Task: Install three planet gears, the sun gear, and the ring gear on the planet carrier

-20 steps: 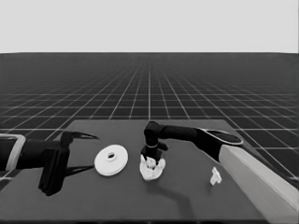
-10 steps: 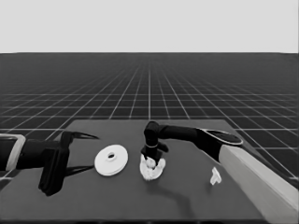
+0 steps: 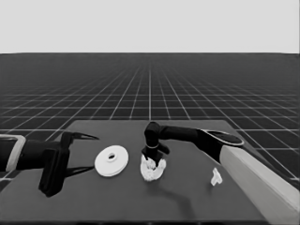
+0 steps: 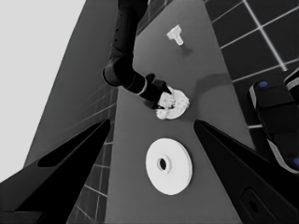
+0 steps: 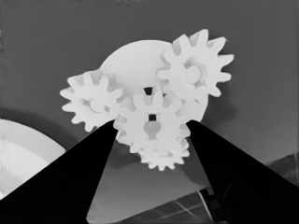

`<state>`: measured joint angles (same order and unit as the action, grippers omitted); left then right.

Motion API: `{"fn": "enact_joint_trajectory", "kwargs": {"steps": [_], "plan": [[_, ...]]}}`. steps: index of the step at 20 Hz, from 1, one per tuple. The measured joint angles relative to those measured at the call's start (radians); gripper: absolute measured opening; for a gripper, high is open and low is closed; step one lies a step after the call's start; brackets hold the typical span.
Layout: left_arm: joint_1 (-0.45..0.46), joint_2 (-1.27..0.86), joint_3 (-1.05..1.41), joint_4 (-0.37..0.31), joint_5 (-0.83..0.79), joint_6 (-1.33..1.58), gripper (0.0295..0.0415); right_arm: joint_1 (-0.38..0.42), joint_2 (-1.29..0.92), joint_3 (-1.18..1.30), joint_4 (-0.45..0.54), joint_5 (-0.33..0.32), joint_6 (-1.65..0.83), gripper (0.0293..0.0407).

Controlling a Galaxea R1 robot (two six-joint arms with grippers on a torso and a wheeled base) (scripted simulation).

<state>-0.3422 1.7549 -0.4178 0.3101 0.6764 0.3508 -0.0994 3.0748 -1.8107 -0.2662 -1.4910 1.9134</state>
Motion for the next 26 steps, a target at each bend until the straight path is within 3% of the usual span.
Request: {"fn": "enact_joint_trajectory", "kwargs": {"steps": [26], "plan": [[0.0,0.0,0.0,0.0,0.0,0.0,0.0385,0.0,0.0,0.0,0.0,0.0,0.272,0.0311]]}}
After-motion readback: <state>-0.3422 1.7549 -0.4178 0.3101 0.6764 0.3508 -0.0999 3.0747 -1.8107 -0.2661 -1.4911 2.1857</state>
